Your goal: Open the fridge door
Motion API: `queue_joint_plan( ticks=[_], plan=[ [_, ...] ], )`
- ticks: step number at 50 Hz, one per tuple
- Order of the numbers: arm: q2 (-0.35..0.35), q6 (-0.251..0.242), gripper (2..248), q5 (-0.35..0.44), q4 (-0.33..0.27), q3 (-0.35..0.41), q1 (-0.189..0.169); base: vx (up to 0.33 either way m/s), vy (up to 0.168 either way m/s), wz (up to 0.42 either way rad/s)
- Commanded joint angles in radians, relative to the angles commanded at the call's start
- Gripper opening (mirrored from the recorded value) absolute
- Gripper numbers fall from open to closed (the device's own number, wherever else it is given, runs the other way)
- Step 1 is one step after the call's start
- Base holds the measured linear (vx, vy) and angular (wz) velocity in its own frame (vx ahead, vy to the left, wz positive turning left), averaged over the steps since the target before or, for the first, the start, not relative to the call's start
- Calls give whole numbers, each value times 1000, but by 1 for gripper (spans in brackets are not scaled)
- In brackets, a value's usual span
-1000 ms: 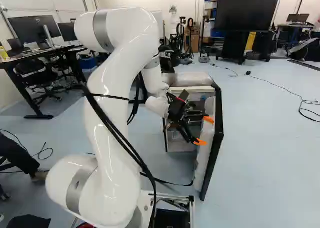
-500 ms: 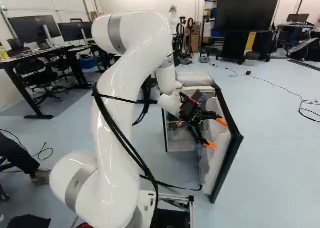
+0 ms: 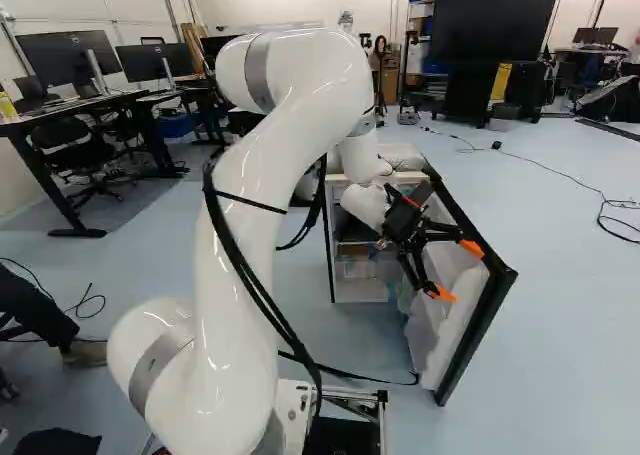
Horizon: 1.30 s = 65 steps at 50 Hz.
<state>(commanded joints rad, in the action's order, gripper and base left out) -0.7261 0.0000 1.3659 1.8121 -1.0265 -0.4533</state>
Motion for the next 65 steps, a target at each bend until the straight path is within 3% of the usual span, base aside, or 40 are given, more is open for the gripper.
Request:
queue_joint_plan(
  ticks=[17,26,39,65],
  plan=[
    [-34,0,247,0,0,-78,-79,0,0,0],
    [-39,0,247,0,0,-88,-91,0,0,0],
    [-10,0,247,0,-49,-24,-58,0,0,0],
    [64,0,247,0,-286,130,36,0,0,0]
  ],
)
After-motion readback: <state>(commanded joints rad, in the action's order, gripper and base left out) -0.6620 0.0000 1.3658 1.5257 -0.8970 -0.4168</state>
